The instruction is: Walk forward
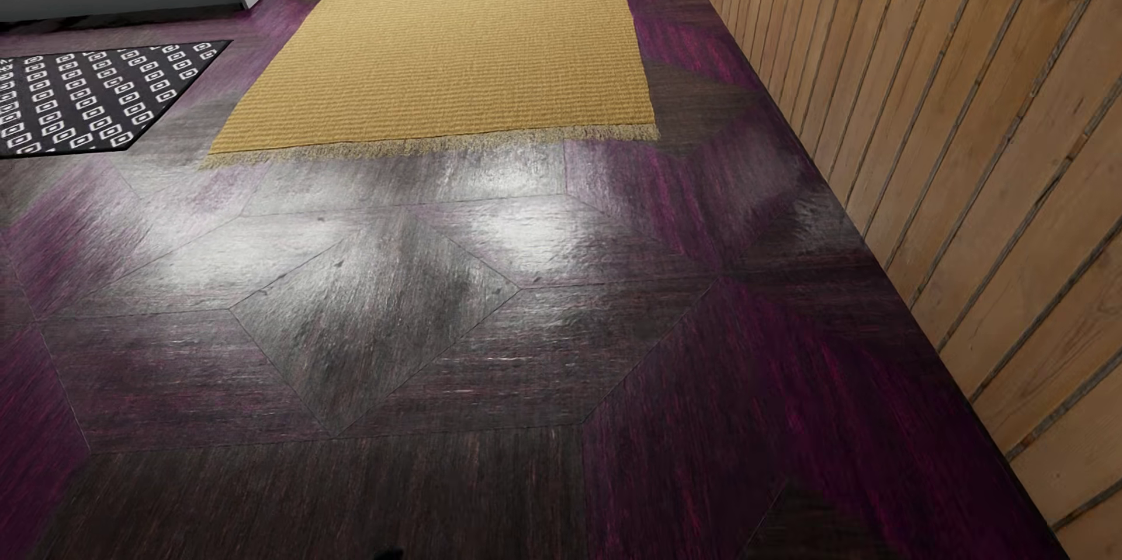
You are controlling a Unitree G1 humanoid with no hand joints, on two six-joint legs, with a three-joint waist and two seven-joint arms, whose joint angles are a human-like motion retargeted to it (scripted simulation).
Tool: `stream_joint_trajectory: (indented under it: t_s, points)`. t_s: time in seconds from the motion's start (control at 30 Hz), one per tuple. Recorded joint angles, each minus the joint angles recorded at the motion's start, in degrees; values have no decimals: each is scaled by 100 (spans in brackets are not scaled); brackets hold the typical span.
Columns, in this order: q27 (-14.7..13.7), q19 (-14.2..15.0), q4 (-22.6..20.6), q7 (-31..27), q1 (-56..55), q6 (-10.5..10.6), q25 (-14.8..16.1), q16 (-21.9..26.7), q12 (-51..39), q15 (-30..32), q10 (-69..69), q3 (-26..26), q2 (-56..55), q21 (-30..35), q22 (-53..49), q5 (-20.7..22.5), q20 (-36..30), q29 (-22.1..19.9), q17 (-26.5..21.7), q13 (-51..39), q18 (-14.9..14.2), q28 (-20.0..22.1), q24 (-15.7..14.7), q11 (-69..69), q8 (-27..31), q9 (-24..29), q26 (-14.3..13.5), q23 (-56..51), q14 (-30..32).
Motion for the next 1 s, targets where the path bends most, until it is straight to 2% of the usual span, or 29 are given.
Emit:
stream_joint_trajectory:
  t_s: [0.07, 0.1, 0.17, 0.23, 0.27, 0.3, 0.33, 0.37, 0.4, 0.43, 0.47, 0.5, 0.53, 0.57, 0.6, 0.63, 0.67, 0.73, 0.8, 0.87, 0.9, 0.97, 1.0]
  points:
    - [0, 0, -67, 0, -1056, -141, 0, -34, 250, -224, 901, 520, 867, -15, 155, 82, -87, 0, -40, -246, 0, 0, 0, -354, 0, 46, 0, -226, -141]
    - [0, 0, -122, 0, -1427, -266, 0, -13, 398, -282, 745, 869, 1345, 10, 290, 47, -137, 0, -70, -406, 0, 0, 0, -577, 0, 94, 0, -353, -111]
    - [0, 0, -126, 0, -2100, -382, 0, 37, 643, -497, -432, 1430, 2172, -80, 483, -51, -161, 0, -224, -700, 0, 0, 0, -942, 0, 206, 0, -826, 352]
    - [0, 0, -103, 0, -2414, -398, 0, 48, 855, -830, -2260, 1838, 2756, -224, 734, -113, -246, 0, -442, -1014, 0, 0, 0, -1072, 0, 268, 0, -1297, 983]
    - [0, 0, -106, 0, -2486, -390, 0, 32, 903, -1057, -3207, 2017, 2867, -334, 899, -127, -394, 0, -533, -1206, 0, 0, 0, -1036, 0, 240, 0, -1422, 690]
    - [0, 0, -128, 0, -2434, -365, 0, 0, 1021, -1267, -3844, 2110, 3110, -527, 1040, -114, -460, 0, -578, -1327, 0, 0, 0, -1061, 0, 208, 0, -1529, -925]
    - [0, 0, -115, 0, -2415, -404, 0, -2, 1049, -1305, -4773, 2292, 3208, -589, 1254, -194, -743, 0, -595, -1495, 0, 0, 0, -996, 0, 156, 0, -1503, -1883]
    - [0, 0, -154, 0, -2460, -418, 0, -30, 1167, -1160, -3964, 2358, 3404, -702, 1385, -279, -768, 0, -594, -1561, 0, 0, 0, -876, 0, 170, 0, -1518, -2173]
    - [0, 0, -288, 0, -2651, -470, 0, -77, 1250, -846, -3981, 2370, 3487, -781, 1453, -375, -806, 0, -576, -1584, 0, 0, 0, -650, 0, 158, 0, -1487, -1699]
    - [0, 0, -389, 0, -2654, -488, 0, -125, 1332, -279, -3833, 2463, 3555, -892, 1541, -498, -890, 0, -549, -1490, 0, 0, 0, -403, 0, 104, 0, -1469, -769]
    - [0, 0, -541, 0, -2726, -556, 0, -170, 1400, 697, -3531, 2424, 3523, -971, 1617, -627, -855, 0, -460, -1359, 0, 0, 0, 7, 0, 28, 0, -1343, -146]
    - [0, 0, -690, 0, -2634, -603, 0, -196, 1502, 1885, -3232, 2371, 3234, -1004, 1558, -782, -635, 0, -385, -1159, 0, 0, 0, 710, 0, -37, 0, -1216, -16]
    - [0, 0, -815, 0, -2432, -613, 0, -204, 1473, 2609, -3074, 2391, 2699, -949, 1447, -880, -480, 0, -326, -1051, 0, 0, 0, 1542, 0, -3, 0, -1102, -78]
    - [0, 0, -1014, 0, -2200, -600, 0, -197, 1425, 2274, -2955, 2293, 2051, -768, 1281, -925, -424, 0, -307, -1000, 0, 0, 0, 2542, 0, 22, 0, -970, -196]
    - [0, 0, -1059, 0, -1798, -525, 0, -218, 1304, 1002, -2948, 2079, 1583, -597, 1295, -859, -459, 0, -275, -1013, 0, 0, 0, 3262, 0, 85, 0, -814, -431]
    - [0, 0, -1054, 0, -1324, -478, 0, -164, 1074, -8, -3084, 1836, 1106, -476, 1250, -822, -468, 0, -206, -1019, 0, 0, 0, 3676, 0, 153, 0, -625, -783]
    - [0, 0, -998, 0, -861, -415, 0, -117, 920, -397, -3295, 1513, 635, -431, 1089, -791, -410, 0, -149, -982, 0, 0, 0, 3766, 0, 177, 0, -526, -1183]
    - [0, 0, -734, 0, 3, -261, 0, 70, 538, -317, -3711, 726, -43, -306, 809, -795, -326, 0, -112, -765, 0, 0, 0, 2959, 0, 226, 0, -626, -1926]
    - [0, 0, -551, 0, 696, -204, 0, 279, 103, 50, -3993, 229, -455, -139, 527, -864, -267, 0, -116, -529, 0, 0, 0, 1253, 0, 246, 0, -768, -2555]
    - [0, 0, -458, 0, 1126, -192, 0, 442, -258, 492, -4066, -32, -624, -173, 128, -835, -15, 0, -102, -281, 0, 0, 0, -912, 0, 104, 0, -840, -3182]
    - [0, 0, -370, 0, 1248, -204, 0, 491, -398, 595, -4016, -175, -589, -81, -55, -882, 134, 0, -81, -242, 0, 0, 0, -1542, 0, 31, 0, -689, -3293]
    - [0, 0, -162, 0, 1538, -158, 0, 521, -599, 694, -4009, -385, -843, 85, -304, -811, 414, 0, -35, -137, 0, 0, 0, -910, 0, 47, 0, -313, -2872]
    - [0, 0, -132, 0, 1565, -105, 0, 464, -593, 1052, -3785, -377, -985, 235, -319, -691, 494, 0, -13, -88, 0, 0, 0, -623, 0, -9, 0, -99, -2191]
